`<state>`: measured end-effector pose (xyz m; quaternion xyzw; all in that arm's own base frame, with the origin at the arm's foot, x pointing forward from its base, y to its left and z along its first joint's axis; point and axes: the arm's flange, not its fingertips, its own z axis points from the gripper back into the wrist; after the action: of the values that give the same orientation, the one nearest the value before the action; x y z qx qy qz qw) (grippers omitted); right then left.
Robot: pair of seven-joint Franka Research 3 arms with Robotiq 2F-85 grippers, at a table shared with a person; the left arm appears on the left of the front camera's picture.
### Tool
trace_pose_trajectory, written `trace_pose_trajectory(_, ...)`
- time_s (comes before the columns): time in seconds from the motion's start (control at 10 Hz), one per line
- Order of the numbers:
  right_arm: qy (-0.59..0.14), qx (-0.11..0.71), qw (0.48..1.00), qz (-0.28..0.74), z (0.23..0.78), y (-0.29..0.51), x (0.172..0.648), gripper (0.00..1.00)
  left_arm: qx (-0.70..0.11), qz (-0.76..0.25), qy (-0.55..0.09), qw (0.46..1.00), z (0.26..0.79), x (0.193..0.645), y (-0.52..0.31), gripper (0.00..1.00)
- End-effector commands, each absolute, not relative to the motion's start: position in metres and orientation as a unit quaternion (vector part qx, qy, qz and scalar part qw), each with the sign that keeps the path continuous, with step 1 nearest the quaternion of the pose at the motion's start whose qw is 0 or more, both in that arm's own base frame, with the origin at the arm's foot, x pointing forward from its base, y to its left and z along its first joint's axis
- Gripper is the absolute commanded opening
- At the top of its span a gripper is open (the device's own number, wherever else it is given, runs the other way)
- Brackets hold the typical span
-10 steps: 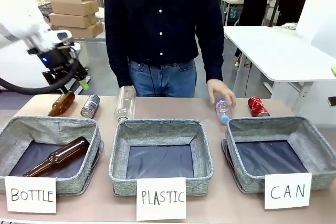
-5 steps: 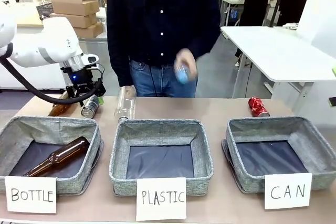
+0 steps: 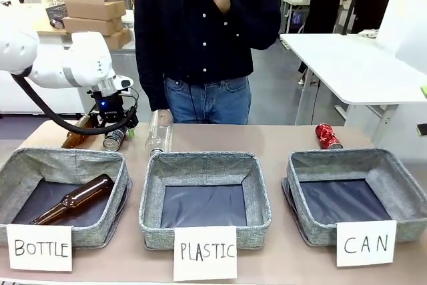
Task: Sort the can waste into the basket.
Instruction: Pick up the can waste from the table and place it in the right Fabric basket.
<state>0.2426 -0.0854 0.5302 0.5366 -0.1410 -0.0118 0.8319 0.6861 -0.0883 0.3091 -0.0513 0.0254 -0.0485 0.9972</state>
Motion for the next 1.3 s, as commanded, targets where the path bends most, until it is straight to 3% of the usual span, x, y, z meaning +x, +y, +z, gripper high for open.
trace_pose_trajectory(0.0,-0.143,0.54,0.83,-0.008,0.531,-0.086,0.243,1.0,-0.024,-0.033,0.027,0.999,0.315,0.692,-0.088,0.86)
trace_pose_trajectory(0.1,-0.143,0.54,0.83,-0.008,0.531,-0.086,0.243,1.0,-0.024,-0.029,0.03,0.999,0.314,0.692,-0.089,0.81)
trace_pose_trajectory(0.2,-0.143,0.54,0.83,-0.008,0.531,-0.086,0.243,1.0,-0.022,-0.031,0.029,0.999,0.314,0.692,-0.089,0.66)
trace_pose_trajectory(0.3,-0.143,0.54,0.83,-0.008,0.531,-0.086,0.243,1.0,-0.023,-0.033,0.028,0.999,0.314,0.692,-0.088,0.62)
trace_pose_trajectory(0.4,-0.143,0.54,0.83,-0.008,0.531,-0.086,0.243,1.0,-0.022,-0.034,0.026,0.999,0.315,0.691,-0.087,0.47)
trace_pose_trajectory(0.5,-0.143,0.54,0.83,-0.008,0.531,-0.086,0.243,1.0,-0.02,-0.037,0.025,0.999,0.316,0.69,-0.087,0.62)
trace_pose_trajectory(0.6,-0.143,0.54,0.83,-0.008,0.531,-0.086,0.243,1.0,-0.019,-0.034,0.023,0.999,0.317,0.689,-0.087,0.28)
trace_pose_trajectory(0.7,-0.143,0.54,0.83,-0.008,0.531,-0.086,0.243,1.0,-0.022,-0.029,0.029,0.999,0.319,0.688,-0.088,0.43)
trace_pose_trajectory(1.2,-0.143,0.54,0.83,-0.008,0.531,-0.086,0.243,1.0,-0.042,-0.042,0.011,0.998,0.343,0.669,-0.082,0.43)
